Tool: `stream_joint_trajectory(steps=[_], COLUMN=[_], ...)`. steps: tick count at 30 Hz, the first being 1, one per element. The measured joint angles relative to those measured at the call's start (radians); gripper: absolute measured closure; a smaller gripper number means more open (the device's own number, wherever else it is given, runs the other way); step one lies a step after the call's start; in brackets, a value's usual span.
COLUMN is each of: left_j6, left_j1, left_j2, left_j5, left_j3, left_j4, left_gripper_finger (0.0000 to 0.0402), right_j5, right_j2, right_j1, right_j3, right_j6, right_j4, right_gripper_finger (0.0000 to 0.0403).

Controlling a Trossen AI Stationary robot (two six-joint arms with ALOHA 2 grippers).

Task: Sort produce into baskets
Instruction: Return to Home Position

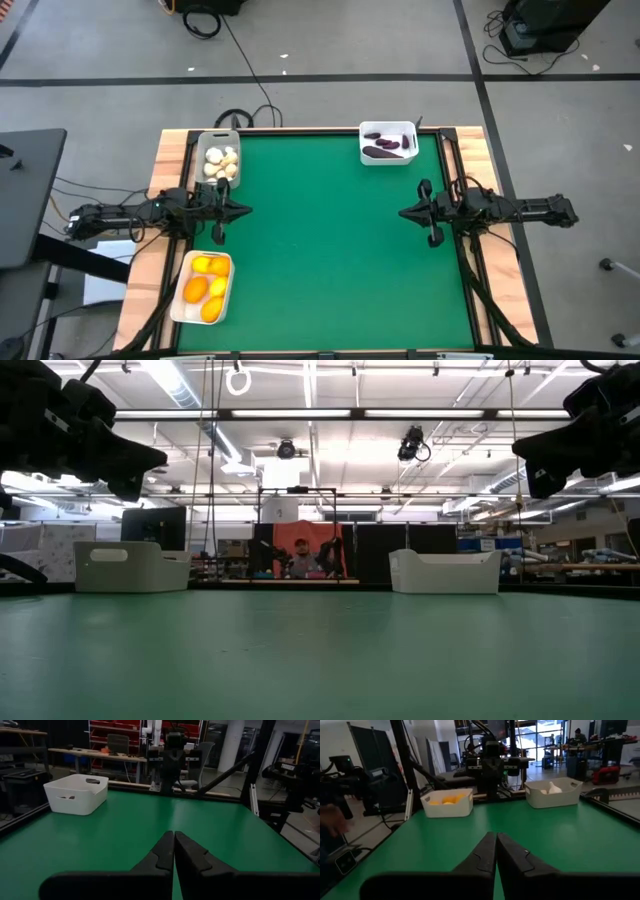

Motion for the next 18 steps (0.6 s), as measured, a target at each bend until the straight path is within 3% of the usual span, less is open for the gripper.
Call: stream_joint_trajectory(steps=[18], left_j6=[0.003], left_j1=[0.000], left_j2=[0.000], left_j5=[-0.003], left_j3=[0.000], left_j4=[0.004], left_gripper_finger=[0.0379], right_j5=[0.002], right_j2=[0.000], right_j1=[0.000], right_j3=[0.000], right_j6=[0.000], right_j4=[0.000], right_gripper_finger=[0.0371])
